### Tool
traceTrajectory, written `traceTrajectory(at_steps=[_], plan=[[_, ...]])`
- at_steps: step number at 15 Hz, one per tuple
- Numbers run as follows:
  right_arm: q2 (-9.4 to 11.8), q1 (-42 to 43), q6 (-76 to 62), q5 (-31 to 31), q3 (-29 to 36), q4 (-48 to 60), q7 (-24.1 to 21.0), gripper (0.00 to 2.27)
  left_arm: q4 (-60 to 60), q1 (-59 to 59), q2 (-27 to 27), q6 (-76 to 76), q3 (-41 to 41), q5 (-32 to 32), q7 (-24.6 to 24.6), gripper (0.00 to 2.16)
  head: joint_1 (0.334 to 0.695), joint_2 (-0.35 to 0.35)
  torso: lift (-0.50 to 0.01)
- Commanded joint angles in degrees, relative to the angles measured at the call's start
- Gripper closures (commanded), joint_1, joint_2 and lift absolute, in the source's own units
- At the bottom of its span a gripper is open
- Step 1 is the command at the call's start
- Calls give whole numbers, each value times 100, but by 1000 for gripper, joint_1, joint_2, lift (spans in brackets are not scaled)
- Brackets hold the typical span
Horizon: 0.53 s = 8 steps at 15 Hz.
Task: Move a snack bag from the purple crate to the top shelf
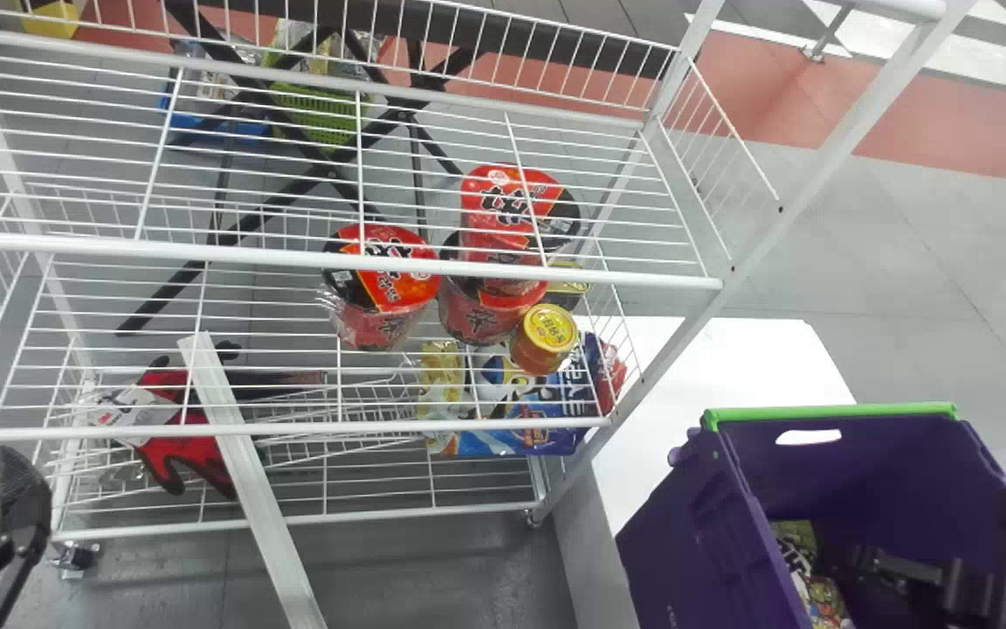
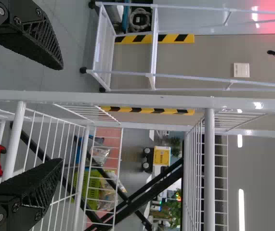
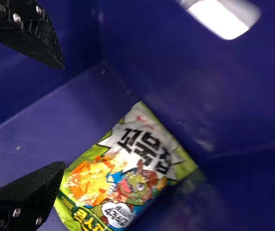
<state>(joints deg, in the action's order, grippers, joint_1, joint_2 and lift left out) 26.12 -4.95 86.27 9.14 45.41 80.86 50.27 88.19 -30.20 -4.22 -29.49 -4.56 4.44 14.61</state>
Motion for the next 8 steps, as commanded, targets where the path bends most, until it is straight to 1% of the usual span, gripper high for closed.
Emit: traceTrajectory(at_steps=[1,2,5,6,7,8], plan=[[139,389,381,316,-498,-677,-17,100,-21,23,0,-96,26,92,-2,147,695,-350,-454],[130,460,381,448,-700,-870,-70,100,-30,23,0,-114,35,92,-11,147,695,-350,-454],[104,468,381,650,-999,-1371,-228,100,-127,146,-9,-131,43,180,-90,147,695,-350,-454],[104,468,141,800,-999,-1538,-254,97,-162,190,-9,-149,35,207,-108,147,695,-350,-454],[104,565,-70,949,-1104,-1776,-377,97,-180,199,-18,-219,43,250,-125,147,695,-350,-454],[157,697,-457,1055,-1157,-2083,-430,93,-224,207,-18,-254,52,268,-125,147,695,-350,-454]])
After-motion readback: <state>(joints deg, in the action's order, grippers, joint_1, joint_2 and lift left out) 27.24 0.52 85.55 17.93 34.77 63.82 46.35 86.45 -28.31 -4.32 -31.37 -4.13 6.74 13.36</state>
